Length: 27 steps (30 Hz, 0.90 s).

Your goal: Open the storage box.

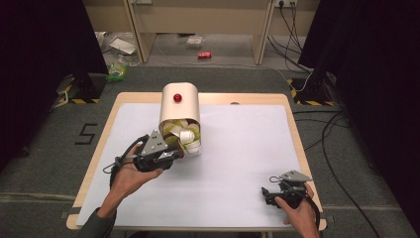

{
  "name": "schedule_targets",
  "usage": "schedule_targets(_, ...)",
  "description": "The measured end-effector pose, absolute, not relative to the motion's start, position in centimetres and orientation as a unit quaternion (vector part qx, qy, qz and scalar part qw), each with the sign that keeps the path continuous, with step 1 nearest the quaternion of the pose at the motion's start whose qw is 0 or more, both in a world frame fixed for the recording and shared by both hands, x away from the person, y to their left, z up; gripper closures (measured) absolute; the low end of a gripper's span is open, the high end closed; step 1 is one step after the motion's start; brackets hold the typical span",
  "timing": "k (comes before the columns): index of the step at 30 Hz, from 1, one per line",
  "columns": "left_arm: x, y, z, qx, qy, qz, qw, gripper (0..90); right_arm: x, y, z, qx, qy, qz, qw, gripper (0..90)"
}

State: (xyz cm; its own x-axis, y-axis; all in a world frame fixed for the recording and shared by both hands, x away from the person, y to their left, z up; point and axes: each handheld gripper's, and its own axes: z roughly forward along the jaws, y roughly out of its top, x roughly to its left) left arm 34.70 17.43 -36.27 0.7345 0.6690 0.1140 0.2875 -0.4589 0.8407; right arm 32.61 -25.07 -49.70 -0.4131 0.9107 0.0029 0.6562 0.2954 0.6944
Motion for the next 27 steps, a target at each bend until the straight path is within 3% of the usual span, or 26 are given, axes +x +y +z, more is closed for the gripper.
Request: schedule_targets(27,32.5,17.7,-37.3,0.824,0.288,0.220,0.436,68.7,32.6,-25.1,-49.7,0.501,0.780,0.316,0.203,0.6)
